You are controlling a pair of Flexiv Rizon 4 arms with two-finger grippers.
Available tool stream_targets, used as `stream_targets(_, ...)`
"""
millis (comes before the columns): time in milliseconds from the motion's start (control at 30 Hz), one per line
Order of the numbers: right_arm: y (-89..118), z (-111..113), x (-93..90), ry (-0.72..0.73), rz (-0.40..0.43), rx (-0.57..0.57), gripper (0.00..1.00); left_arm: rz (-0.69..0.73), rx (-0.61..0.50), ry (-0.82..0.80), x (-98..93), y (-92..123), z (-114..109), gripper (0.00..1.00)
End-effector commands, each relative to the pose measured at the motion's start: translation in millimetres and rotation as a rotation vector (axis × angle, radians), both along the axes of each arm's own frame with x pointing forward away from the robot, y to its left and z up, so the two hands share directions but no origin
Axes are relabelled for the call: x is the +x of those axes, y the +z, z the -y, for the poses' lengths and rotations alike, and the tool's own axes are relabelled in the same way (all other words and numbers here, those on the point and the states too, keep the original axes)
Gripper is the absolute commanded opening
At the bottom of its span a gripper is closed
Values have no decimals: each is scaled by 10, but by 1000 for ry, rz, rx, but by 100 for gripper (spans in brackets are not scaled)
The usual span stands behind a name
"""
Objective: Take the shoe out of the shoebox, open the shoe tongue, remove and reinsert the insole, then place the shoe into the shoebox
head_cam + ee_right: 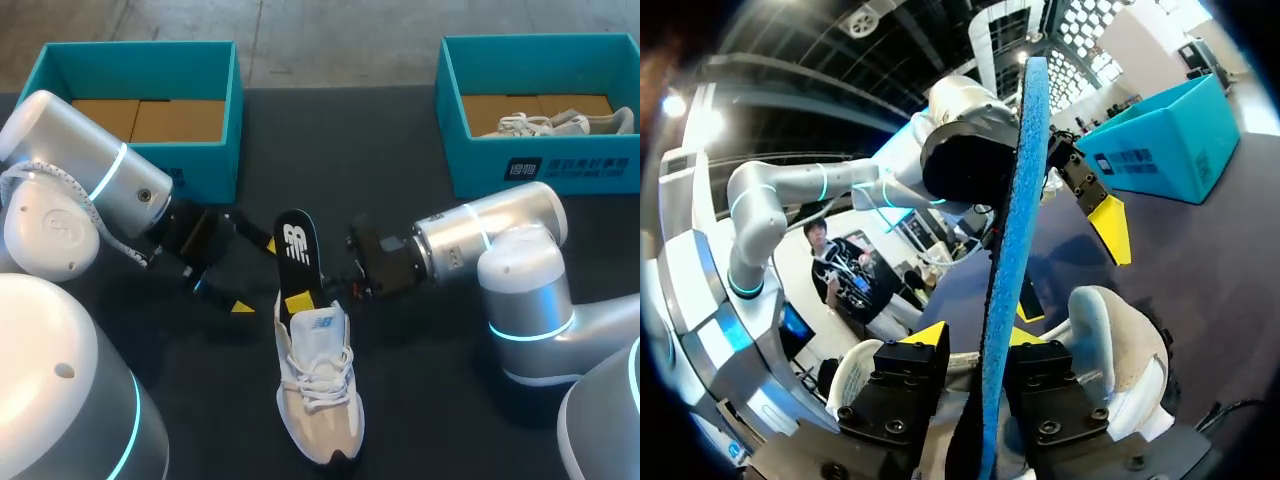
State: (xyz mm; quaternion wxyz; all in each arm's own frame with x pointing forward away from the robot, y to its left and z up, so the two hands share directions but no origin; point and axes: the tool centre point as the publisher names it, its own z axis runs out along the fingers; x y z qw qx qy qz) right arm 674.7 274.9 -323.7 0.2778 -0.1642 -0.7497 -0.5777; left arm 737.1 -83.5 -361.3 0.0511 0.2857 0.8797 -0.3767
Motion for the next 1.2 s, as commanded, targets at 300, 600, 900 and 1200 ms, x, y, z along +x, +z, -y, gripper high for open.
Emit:
stream_targets(300, 68, -44, 106, 3, 3, -30, 20, 1, 5, 0, -5, 3, 4, 100)
stream_targets(600, 35, -53, 123, -8, -21, -38, 0, 1, 5, 0, -5, 3, 4, 100)
stream_targets(900, -48, -40, 93, -11, -77, -47, 0, 1, 5, 0, -5, 3, 4, 100)
stream_targets(1200, -151, -2, 3, -26, -115, -40, 0, 1, 5, 0, -5, 3, 4, 100)
